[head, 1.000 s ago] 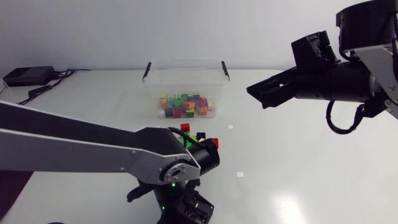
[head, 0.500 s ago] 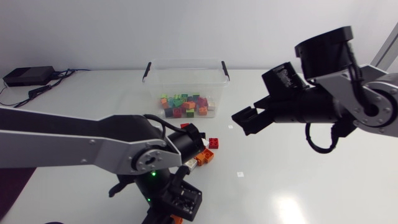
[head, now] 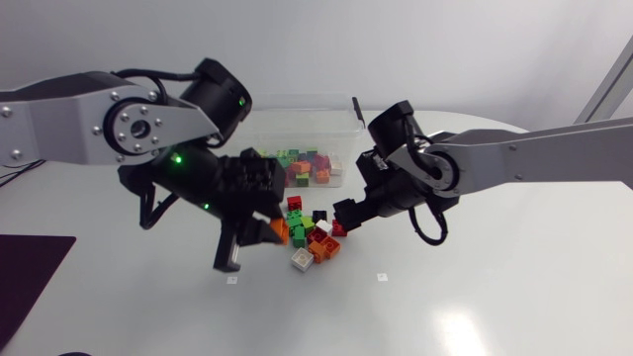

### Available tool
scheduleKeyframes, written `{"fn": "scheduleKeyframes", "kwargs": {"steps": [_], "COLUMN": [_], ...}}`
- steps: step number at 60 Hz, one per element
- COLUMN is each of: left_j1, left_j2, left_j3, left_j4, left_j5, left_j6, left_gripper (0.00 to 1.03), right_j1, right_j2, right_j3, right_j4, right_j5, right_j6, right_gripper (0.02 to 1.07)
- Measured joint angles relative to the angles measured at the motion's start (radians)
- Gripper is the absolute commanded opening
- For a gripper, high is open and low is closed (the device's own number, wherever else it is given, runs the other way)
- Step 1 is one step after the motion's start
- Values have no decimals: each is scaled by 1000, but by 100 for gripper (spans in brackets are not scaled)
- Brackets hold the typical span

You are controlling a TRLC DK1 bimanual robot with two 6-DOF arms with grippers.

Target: Place the duplo bricks in the container

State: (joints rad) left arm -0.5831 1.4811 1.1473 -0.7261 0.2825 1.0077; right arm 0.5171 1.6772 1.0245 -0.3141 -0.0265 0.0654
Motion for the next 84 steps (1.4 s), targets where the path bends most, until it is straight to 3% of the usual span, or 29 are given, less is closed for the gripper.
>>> {"fn": "scheduleKeyframes", "kwargs": {"steps": [14, 17, 30, 40, 51, 67, 70, 73, 75, 79, 81, 84], "left_j1": [72, 85, 139, 179, 219, 258, 261, 261, 261, 260, 259, 259], "left_j2": [72, 88, 166, 245, 356, 486, 500, 512, 517, 520, 520, 520], "left_j3": [156, 181, 289, 355, 427, 560, 578, 591, 596, 597, 597, 597], "left_j4": [169, 205, 337, 464, 526, 538, 538, 538, 538, 535, 533, 523], "left_j5": [-1, -1, -5, -58, -95, -132, -135, -144, -151, -161, -166, -172], "left_j6": [-179, -215, -354, -448, -534, -610, -618, -624, -632, -642, -643, -645], "left_gripper": [7, 3, 3, 3, 3, 4, 15, 34, 57, 93, 99, 99], "right_j1": [9, 9, 8, 8, 8, 11, 12, 12, 12, 12, 12, 13], "right_j2": [152, 174, 201, 201, 210, 232, 233, 233, 234, 235, 235, 235], "right_j3": [102, 115, 143, 148, 153, 161, 161, 161, 161, 161, 161, 164], "right_j4": [-30, -32, -49, -50, -58, -61, -61, -62, -64, -71, -76, -84], "right_j5": [63, 77, 84, 84, 84, 84, 84, 84, 84, 84, 84, 85], "right_j6": [64, 72, 89, 93, 107, 115, 116, 117, 118, 119, 120, 123], "right_gripper": [99, 99, 99, 99, 99, 99, 99, 99, 99, 99, 99, 99]}}
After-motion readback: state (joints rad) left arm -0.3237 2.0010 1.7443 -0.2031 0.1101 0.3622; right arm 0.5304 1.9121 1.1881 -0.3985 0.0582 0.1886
